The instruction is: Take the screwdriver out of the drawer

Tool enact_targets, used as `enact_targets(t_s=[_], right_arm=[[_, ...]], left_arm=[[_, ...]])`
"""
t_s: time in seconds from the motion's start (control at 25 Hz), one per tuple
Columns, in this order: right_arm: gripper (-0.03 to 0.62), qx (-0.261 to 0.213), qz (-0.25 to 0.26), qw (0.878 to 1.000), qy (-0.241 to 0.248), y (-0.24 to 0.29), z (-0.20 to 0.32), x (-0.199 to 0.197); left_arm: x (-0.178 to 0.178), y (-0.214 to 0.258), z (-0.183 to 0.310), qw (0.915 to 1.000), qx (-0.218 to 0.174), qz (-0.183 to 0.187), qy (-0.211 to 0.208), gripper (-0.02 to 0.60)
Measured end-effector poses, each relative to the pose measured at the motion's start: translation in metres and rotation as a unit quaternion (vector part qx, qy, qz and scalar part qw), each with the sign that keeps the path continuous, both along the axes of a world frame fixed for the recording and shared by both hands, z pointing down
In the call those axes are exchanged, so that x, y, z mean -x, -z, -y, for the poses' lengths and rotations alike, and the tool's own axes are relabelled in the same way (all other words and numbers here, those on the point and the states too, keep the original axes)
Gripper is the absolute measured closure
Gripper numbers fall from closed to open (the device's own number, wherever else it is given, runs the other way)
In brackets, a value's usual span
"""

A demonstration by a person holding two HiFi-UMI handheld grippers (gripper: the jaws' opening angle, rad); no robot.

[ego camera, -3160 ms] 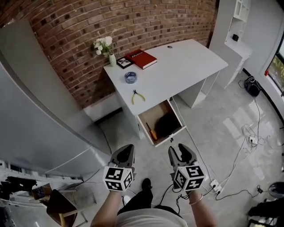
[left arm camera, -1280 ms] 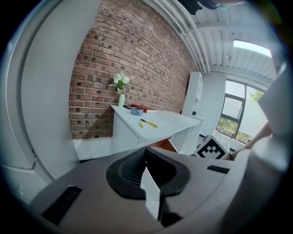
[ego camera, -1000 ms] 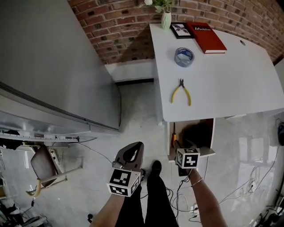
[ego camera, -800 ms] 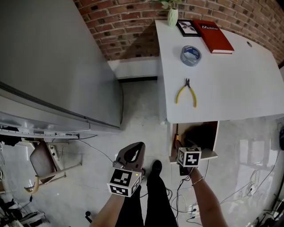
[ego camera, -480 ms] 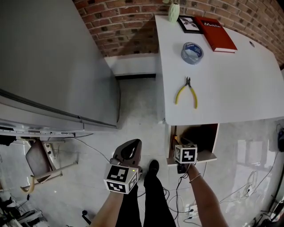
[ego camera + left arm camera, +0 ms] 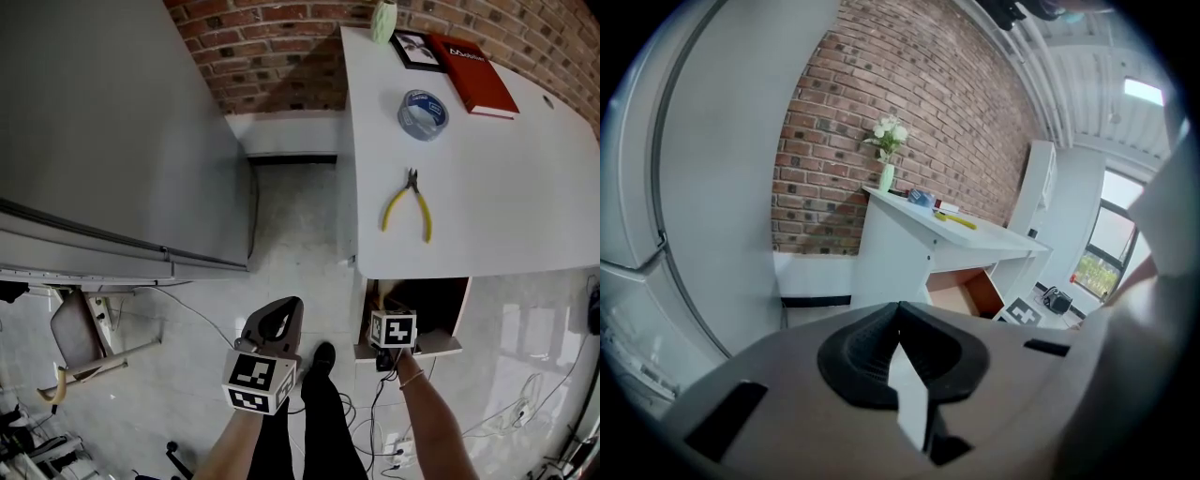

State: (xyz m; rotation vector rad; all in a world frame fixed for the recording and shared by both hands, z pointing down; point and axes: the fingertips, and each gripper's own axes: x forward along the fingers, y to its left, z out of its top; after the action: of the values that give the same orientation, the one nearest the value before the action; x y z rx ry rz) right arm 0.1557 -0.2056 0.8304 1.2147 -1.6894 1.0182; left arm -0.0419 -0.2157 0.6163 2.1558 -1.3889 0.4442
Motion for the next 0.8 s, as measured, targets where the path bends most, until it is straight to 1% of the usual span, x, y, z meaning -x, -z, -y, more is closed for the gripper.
enact_targets(t_s=[0.48,0.56,0.68,0.8], right_arm=[[0.439,0.018,-0.01,1.0,0.003,-0.026,0.007,0.0],[0.457,0.024,-0.015,1.0,0.002,-0.031,0.007,-0.001],[0.465,0.034,-0.016,0.999,-0.002,-0.037,0.007,0.0],[0.48,0.032,-0.014,0.999,-0.016,-0.037,0.008,-0.003]], left_arm=[[0.005,-0.015,0.009,0.9998,0.009,-0.004,0.018,0.586],[0.007,-0.016,0.009,0.9997,0.009,-0.004,0.02,0.586],[0.011,-0.019,0.01,0.9996,0.011,-0.003,0.025,0.586],[0.014,-0.021,0.01,0.9994,0.014,-0.005,0.031,0.586]])
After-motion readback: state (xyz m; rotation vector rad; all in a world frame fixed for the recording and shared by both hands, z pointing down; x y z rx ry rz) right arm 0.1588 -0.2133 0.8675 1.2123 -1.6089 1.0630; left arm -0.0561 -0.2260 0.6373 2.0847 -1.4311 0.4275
